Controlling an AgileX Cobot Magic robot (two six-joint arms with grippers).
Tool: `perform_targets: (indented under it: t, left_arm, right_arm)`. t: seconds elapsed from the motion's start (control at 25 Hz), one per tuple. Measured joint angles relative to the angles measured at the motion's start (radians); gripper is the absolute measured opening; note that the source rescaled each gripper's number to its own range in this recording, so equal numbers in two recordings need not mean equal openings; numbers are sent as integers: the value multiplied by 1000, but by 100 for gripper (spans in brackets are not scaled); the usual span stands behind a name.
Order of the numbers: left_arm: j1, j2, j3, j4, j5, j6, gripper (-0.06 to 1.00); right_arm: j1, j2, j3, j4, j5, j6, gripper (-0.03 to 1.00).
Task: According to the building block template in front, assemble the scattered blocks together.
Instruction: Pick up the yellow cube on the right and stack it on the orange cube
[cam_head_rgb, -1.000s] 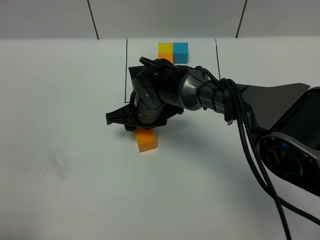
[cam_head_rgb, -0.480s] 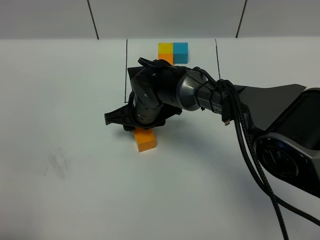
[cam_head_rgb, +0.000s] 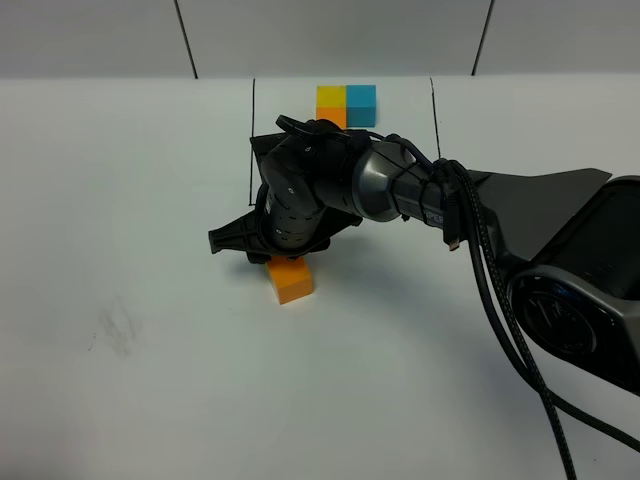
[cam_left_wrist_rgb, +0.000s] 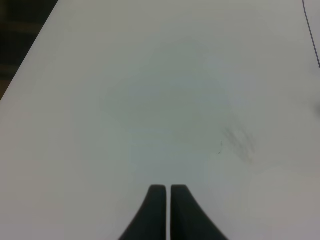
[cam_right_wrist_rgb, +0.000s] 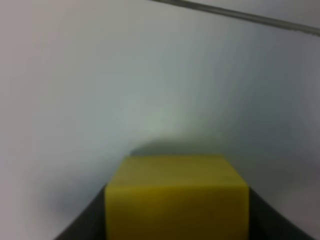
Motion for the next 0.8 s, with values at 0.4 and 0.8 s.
perform_targets:
  t: [0.4, 0.8]
  left_arm:
    - [0, 0, 0, 0, 0, -2, 0]
    - [0, 0, 0, 0, -1, -1, 0]
  right_arm:
    - [0, 0, 0, 6, 0, -29, 54]
    - [0, 0, -1, 31, -9, -77, 86]
